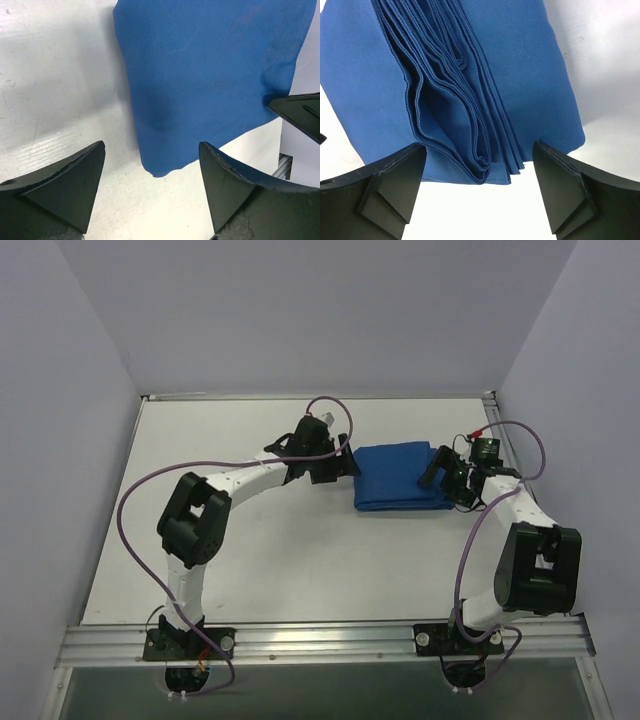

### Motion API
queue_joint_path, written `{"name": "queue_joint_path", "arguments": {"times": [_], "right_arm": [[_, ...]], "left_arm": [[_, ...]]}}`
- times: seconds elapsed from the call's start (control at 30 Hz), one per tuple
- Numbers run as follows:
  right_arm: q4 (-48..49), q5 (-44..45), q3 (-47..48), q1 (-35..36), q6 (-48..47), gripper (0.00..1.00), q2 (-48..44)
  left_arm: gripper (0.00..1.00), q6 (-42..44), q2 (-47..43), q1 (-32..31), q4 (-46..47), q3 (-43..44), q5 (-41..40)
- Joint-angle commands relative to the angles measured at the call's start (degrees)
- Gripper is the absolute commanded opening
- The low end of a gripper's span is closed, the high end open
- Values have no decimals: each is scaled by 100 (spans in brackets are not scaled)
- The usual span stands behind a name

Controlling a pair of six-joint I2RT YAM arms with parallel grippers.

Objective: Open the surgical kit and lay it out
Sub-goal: Open the surgical kit at the center of the board.

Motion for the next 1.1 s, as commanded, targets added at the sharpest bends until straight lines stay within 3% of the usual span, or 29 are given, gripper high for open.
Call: {"name": "queue_joint_path", "arguments": {"times": [0.0,0.1,0.23,0.37,0.5,0.6,0.63,0.67,0.8,1.07], "right_arm": [[45,-194,-130,28,101,90,-68],[80,-194,-121,37,83,84,-103],[63,-230,28,45,83,62,-121],[-7,-186,230,63,48,53,-174],[-86,-107,511,221,13,38,-209],[-201,-80,827,432,-40,18,-113],[-253,24,915,519,-49,4,-86],[-297,86,1012,616,-58,0,-60],[-517,333,1696,1265,-58,0,107],[-728,974,3077,2698,-75,0,687]], "left_arm": [[85,-55,-451,-19,315,-78,96],[85,-38,-513,-19,307,-104,78],[85,-46,-574,-28,280,-139,78],[85,-38,-636,-45,263,-174,52],[85,-29,-724,-45,201,-166,8],[85,-20,-812,-45,105,-157,-36],[85,-20,-873,-45,52,-148,-71],[85,-3,-908,-54,-18,-105,-141],[85,-29,-1163,-71,-990,142,-1043],[85,-73,-2498,-28,-1556,-165,-2127]]}}
